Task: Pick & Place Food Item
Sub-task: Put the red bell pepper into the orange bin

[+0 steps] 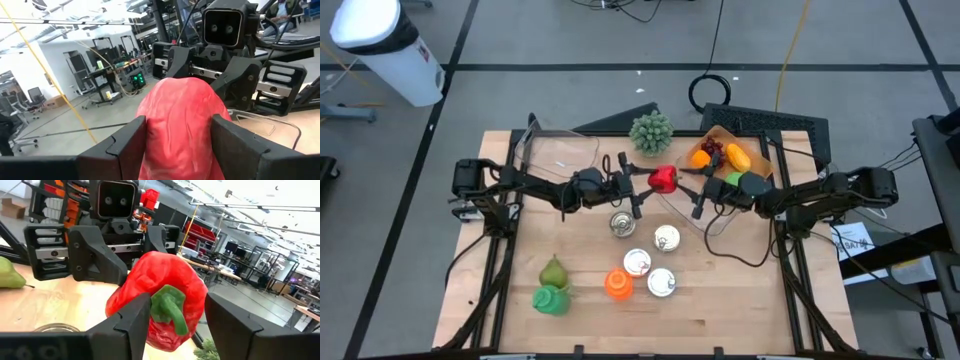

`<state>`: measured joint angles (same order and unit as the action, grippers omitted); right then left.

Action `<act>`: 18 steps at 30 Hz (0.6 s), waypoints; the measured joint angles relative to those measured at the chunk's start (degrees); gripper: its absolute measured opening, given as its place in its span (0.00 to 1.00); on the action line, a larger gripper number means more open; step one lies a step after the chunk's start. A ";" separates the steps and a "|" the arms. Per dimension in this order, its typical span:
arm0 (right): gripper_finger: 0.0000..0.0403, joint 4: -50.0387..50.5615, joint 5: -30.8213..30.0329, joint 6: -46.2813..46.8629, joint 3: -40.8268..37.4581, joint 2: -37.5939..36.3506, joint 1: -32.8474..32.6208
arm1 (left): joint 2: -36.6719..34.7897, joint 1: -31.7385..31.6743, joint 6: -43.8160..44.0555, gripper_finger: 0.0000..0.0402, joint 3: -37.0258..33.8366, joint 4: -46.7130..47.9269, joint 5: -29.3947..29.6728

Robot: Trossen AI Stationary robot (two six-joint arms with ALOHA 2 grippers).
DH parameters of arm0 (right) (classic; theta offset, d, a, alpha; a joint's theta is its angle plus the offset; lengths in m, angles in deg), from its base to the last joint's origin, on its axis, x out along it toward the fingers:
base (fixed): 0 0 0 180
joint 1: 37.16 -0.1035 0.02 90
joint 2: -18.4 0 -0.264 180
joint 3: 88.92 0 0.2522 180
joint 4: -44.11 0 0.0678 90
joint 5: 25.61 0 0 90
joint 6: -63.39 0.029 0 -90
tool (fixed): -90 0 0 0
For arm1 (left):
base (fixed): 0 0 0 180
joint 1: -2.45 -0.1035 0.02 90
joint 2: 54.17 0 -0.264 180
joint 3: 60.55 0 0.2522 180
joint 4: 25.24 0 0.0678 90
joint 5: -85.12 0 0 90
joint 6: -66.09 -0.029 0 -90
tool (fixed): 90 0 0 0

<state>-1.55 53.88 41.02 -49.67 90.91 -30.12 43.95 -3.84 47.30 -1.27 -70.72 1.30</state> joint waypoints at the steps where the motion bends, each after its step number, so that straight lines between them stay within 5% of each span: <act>1: 0.43 0.01 0.01 0.01 -0.02 0.00 -0.09 | 0.00 0.02 -0.01 0.54 0.00 0.05 -0.04; 18: 0.22 2.94 0.25 2.35 -0.02 0.00 -0.17 | 0.00 0.39 -0.41 0.54 0.00 -0.71 -0.17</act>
<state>1.39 54.13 43.37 -49.68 90.91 -30.29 43.95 -3.45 46.89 -1.27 -71.43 1.12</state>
